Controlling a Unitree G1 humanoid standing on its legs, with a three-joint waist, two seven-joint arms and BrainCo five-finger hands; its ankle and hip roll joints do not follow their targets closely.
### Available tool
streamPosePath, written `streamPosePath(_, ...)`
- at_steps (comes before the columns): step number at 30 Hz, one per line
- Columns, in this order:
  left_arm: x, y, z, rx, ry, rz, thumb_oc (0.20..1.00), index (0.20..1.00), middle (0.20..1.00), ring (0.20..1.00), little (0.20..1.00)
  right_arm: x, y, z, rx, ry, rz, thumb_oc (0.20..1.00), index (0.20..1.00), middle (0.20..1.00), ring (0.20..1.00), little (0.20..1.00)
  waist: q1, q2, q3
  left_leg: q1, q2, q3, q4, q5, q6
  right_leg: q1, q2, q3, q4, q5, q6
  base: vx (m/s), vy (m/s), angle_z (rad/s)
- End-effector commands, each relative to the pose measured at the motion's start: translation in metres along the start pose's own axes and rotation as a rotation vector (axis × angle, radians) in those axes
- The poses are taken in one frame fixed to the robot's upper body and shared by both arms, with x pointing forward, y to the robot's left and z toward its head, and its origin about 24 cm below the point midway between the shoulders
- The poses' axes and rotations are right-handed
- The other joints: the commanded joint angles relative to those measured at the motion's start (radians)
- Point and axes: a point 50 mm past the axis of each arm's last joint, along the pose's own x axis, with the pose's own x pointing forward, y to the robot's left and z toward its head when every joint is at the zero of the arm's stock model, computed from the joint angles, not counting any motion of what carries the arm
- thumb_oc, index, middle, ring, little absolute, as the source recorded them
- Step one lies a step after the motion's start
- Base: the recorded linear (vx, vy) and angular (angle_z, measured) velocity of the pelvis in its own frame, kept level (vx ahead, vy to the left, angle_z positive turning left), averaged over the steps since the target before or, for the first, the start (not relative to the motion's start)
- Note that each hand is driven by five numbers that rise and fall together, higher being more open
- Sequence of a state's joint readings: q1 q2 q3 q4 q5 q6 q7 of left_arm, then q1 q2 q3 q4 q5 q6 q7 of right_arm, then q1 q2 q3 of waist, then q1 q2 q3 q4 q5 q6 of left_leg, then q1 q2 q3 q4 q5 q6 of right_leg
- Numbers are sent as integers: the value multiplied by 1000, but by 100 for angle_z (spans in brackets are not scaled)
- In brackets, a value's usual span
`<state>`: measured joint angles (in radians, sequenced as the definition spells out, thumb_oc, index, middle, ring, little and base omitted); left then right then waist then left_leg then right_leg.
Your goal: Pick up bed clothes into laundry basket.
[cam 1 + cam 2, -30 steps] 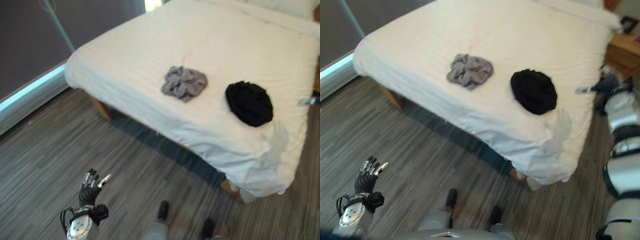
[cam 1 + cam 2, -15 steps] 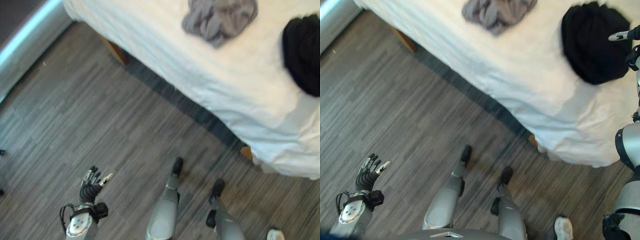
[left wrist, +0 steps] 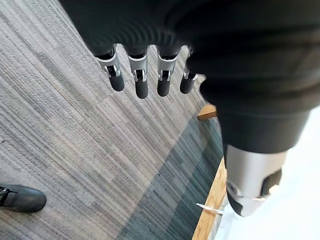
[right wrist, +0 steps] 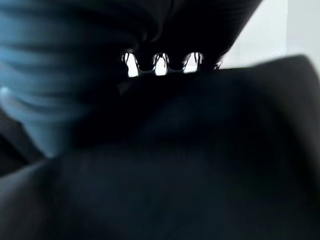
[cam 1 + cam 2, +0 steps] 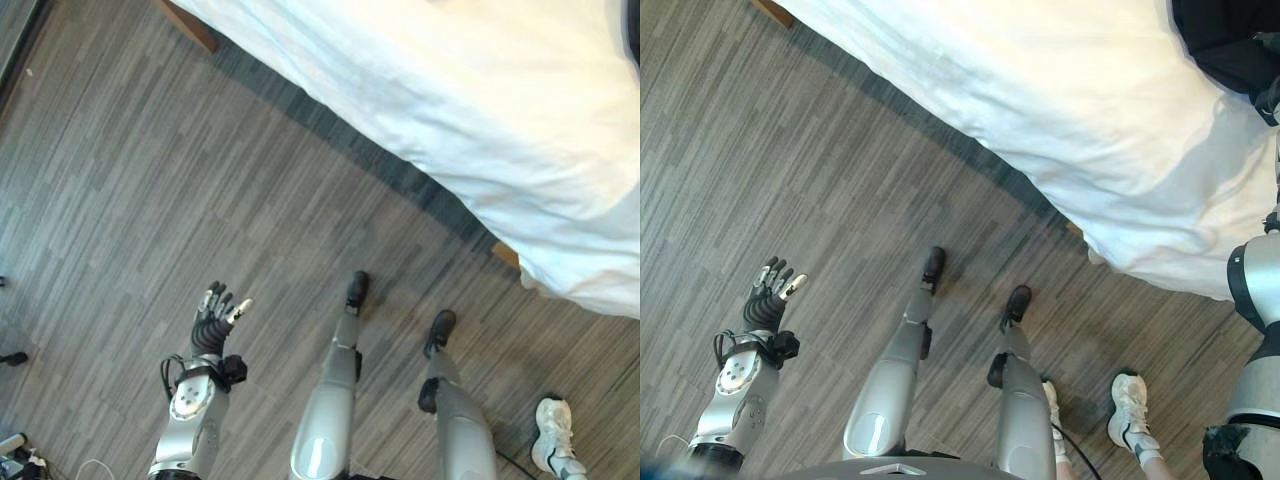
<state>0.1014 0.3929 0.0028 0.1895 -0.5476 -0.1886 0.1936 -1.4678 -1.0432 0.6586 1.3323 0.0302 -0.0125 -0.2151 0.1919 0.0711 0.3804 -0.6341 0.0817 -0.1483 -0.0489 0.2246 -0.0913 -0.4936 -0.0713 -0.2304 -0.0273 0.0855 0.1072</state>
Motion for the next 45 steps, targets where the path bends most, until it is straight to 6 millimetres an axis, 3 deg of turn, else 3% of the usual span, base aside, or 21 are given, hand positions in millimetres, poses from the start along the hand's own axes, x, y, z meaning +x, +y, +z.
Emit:
streamPosePath(1, 7, -3, 29, -34, -136, -1, 1000, 1000, 1000, 1000, 1000, 1, -26, -11, -22, 0, -79, 200, 200, 200, 200, 200, -9, -48, 63, 84, -29, 14, -38, -25, -54, -33, 8, 19, -60, 60, 19, 2, 28, -4)
streamPosePath(3, 10, 0, 35, -19, -165, 30, 1000, 1000, 1000, 1000, 1000, -13, 7, -9, 214, -110, -6, 200, 200, 200, 200, 200, -50, -73, 59, 165, -20, 28, -38, -52, -50, 46, 11, 26, -60, 44, 20, 54, 36, -5)
streamPosePath(4, 11, 0, 35, -12, -166, 28, 1000, 1000, 1000, 1000, 1000, -14, 9, -12, 216, -104, -6, 200, 200, 200, 200, 200, -47, -77, 60, 165, -22, 27, -38, -47, -49, 46, 8, 25, -60, 48, 20, 97, 35, -4)
streamPosePath(5, 9, 4, 36, 2, -173, 35, 1000, 1000, 1000, 1000, 1000, -31, 30, -17, 368, -158, 40, 200, 200, 200, 200, 200, -74, -86, 50, 220, -15, 37, -38, -72, -45, 101, 9, 28, -60, 32, 18, 35, 29, -2)
streamPosePath(6, 9, 4, 37, 9, -173, 31, 1000, 1000, 1000, 1000, 1000, -33, 31, -21, 370, -150, 39, 200, 200, 200, 200, 200, -69, -90, 51, 220, -17, 35, -38, -67, -44, 101, 7, 27, -60, 35, 19, 97, 34, -1)
streamPosePath(8, 8, 6, 37, 33, -169, 17, 1000, 1000, 1000, 1000, 1000, -54, 47, -45, 537, -121, 54, 200, 200, 200, 200, 200, -92, -91, 34, 274, -13, 43, -38, -88, -39, 152, 1, 28, -60, 20, 18, 109, 48, -5)
streamPosePath(10, 9, 4, 43, 71, -182, -18, 1000, 1000, 1000, 1000, 1000, -84, 66, -85, 685, -29, 66, 200, 200, 200, 200, 200, -110, -95, 7, 337, -17, 53, -38, -106, -30, 209, -7, 31, -60, 3, 20, 131, 78, 3)
streamPosePath(11, 8, 2, 44, 68, -186, -32, 1000, 1000, 1000, 1000, 1000, -97, 74, -92, 737, -13, 72, 200, 200, 200, 200, 200, -119, -96, -5, 353, -19, 57, -38, -106, -26, 227, -14, 34, -60, 2, 20, 130, 70, 4)
streamPosePath(12, 8, 3, 45, 59, -187, -36, 1000, 1000, 1000, 1000, 1000, -114, 78, -104, 785, 6, 79, 200, 200, 200, 200, 200, -132, -97, -18, 388, -20, 61, -38, -123, -21, 260, -16, 36, -60, -12, 21, 63, 51, -1)
streamPosePath(13, 8, 2, 45, 63, -186, -41, 1000, 1000, 1000, 1000, 1000, -116, 77, -107, 785, 12, 76, 200, 200, 200, 200, 200, -128, -99, -17, 388, -22, 59, -38, -118, -20, 260, -18, 35, -60, -8, 21, 171, 98, -2)
streamPosePath(14, 7, 5, 51, 73, -200, -53, 1000, 1000, 1000, 1000, 1000, -145, 80, -126, 852, 43, 71, 200, 200, 200, 200, 200, -155, -96, -57, 438, -28, 67, -38, -136, -9, 306, -26, 40, -55, -24, 23, 175, 109, 2)
streamPosePath(15, 8, 3, 56, 89, -217, -74, 1000, 1000, 1000, 1000, 1000, -157, 82, -134, 853, 65, 78, 200, 200, 200, 200, 200, -161, -95, -79, 479, -25, 72, -38, -156, -3, 342, -30, 45, -48, -42, 26, 176, 108, 3)
streamPosePath(16, 8, 3, 56, 91, -217, -76, 1000, 1000, 1000, 1000, 1000, -158, 82, -135, 852, 68, 77, 200, 200, 200, 200, 200, -159, -97, -77, 479, -27, 72, -38, -152, -2, 342, -32, 45, -49, -38, 26, 116, 108, -7)
streamPosePath(17, 8, 2, 62, 94, -241, -82, 1000, 1000, 1000, 1000, 1000, -179, 90, -147, 897, 128, 78, 200, 200, 200, 200, 200, -179, -97, -115, 534, -32, 84, -38, -164, 12, 383, -44, 53, -21, -53, 28, 131, 96, -21)
streamPosePath(19, 6, 5, 67, 102, -260, -69, 1000, 1000, 1000, 1000, 1000, -196, 92, -151, 917, 145, 79, 200, 200, 200, 200, 200, -196, -93, -160, 577, -36, 95, -38, -179, 24, 415, -53, 67, -7, -65, 30, 152, 122, -29)
streamPosePath(24, 7, 3, 83, 111, -340, -66, 1000, 1000, 1000, 1000, 1000, -213, 84, -157, 971, 164, 9, 200, 200, 200, 200, 200, -234, -92, -245, 662, -44, 122, -38, -219, 44, 480, -67, 99, 9, -81, 39, 89, 71, -28)
streamPosePath(29, 5, -9, 95, 108, -399, -110, 1000, 1000, 1000, 1000, 1000, -225, 78, -162, 1026, 184, -77, 200, 200, 200, 200, 200, -263, -91, -290, 704, -56, 150, -38, -244, 59, 502, -79, 127, 10, -75, 49, 38, 58, -17)
streamPosePath(34, 3, -16, 90, 92, -382, -142, 1000, 1000, 1000, 1000, 1000, -243, 84, -164, 1064, 226, -77, 200, 200, 200, 200, 200, -282, -92, -298, 713, -62, 171, -38, -254, 68, 499, -82, 144, 8, -66, 53, -17, 36, -14)
streamPosePath(37, 1, -18, 84, 79, -358, -153, 1000, 1000, 1000, 1000, 1000, -255, 99, -158, 1113, 259, -15, 200, 200, 200, 200, 200, -291, -95, -292, 714, -66, 198, -38, -257, 74, 485, -83, 166, -3, -45, 58, -37, 36, -19)
streamPosePath(45, 7, -31, 79, 60, -332, -194, 1000, 1000, 1000, 1000, 1000, -259, 115, -147, 1151, 264, 75, 200, 200, 200, 200, 200, -296, -98, -274, 722, -63, 226, -38, -258, 72, 476, -82, 182, -1, -35, 62, -8, -2, -16)
